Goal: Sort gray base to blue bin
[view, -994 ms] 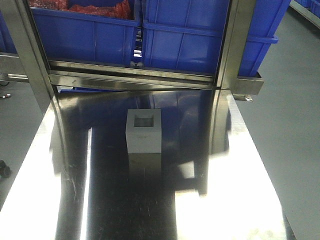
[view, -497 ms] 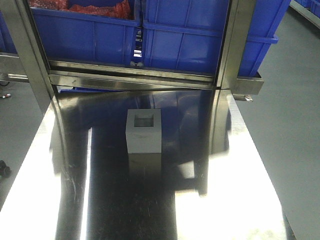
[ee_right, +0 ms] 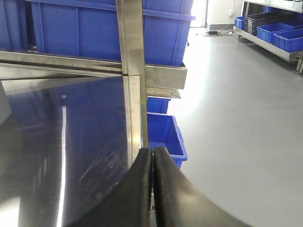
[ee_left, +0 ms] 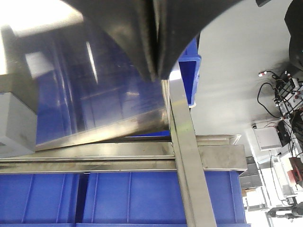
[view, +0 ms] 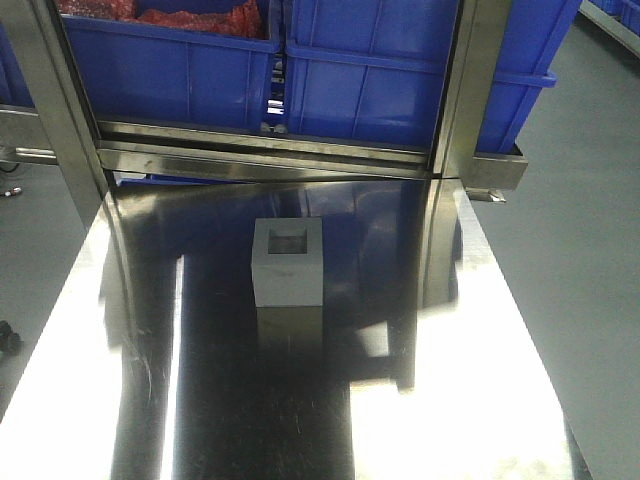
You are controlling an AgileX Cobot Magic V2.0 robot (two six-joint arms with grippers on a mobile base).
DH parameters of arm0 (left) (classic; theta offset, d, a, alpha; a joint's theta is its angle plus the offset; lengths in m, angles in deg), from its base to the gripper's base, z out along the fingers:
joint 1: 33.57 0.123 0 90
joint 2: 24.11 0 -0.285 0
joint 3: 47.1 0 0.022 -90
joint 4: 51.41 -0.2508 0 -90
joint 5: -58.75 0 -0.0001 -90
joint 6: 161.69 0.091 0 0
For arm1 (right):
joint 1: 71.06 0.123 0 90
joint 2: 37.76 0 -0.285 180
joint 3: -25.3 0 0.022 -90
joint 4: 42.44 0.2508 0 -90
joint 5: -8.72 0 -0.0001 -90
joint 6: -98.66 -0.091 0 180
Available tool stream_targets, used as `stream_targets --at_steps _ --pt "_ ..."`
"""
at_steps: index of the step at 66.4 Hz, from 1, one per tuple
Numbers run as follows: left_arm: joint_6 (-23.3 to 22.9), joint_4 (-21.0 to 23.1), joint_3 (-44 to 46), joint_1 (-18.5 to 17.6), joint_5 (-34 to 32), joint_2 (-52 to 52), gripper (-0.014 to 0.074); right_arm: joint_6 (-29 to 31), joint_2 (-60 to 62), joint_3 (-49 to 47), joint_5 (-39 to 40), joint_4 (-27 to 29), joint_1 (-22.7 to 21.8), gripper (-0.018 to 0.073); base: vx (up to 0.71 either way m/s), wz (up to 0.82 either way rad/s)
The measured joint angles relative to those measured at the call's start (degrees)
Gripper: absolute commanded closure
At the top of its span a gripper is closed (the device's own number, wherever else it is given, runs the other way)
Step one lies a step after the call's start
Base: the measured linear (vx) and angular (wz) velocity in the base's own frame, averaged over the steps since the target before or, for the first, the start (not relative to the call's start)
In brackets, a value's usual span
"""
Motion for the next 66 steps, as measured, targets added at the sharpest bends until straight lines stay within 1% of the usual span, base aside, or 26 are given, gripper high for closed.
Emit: stream_targets --at_steps 9,13,20,25,29,41,47,53,60,66 --pt "0.0 0.16 0.0 0.0 -2.21 0.0 0.0603 0.0 0.0 0.0 0.0 0.0 0.0 0.0564 0.0 0.0" --pt "-0.23 1.46 0.39 0.0 -3.33 0.0 0.0603 0.0 0.0 0.0 0.0 0.0 0.0 0.0564 0.0 0.0" --pt "-1.09 3.43 3.59 0.0 -2.56 0.0 0.0603 0.0 0.0 0.0 0.0 0.0 0.0 0.0564 0.0 0.0" --pt "-1.09 3.72 7.44 0.0 -0.4 -1.0 0.0603 0.0 0.0 0.0 0.0 0.0 0.0 0.0564 0.0 0.0" --pt "-1.09 3.72 12.02 0.0 2.23 -3.78 0.0603 0.0 0.0 0.0 0.0 0.0 0.0 0.0564 0.0 0.0" --pt "-1.09 3.76 23.63 0.0 11.0 -16.99 0.0603 0.0 0.0 0.0 0.0 0.0 0.0 0.0564 0.0 0.0" --pt "-1.09 3.83 27.44 0.0 13.44 -23.06 0.0603 0.0 0.0 0.0 0.0 0.0 0.0 0.0564 0.0 0.0" --pt "-1.09 3.91 29.31 0.0 14.31 -27.12 0.06 0.0 0.0 0.0 0.0 0.0 0.0 0.0564 0.0 0.0" --pt "-1.09 3.91 29.74 0.0 14.41 -28.78 0.0557 0.0 0.0 0.0 0.0 0.0 0.0 0.0564 0.0 0.0" --pt "-1.09 3.91 29.74 0.0 14.49 -28.83 0.0452 0.0 0.0 0.0 0.0 0.0 0.0 0.0564 0.0 0.0"
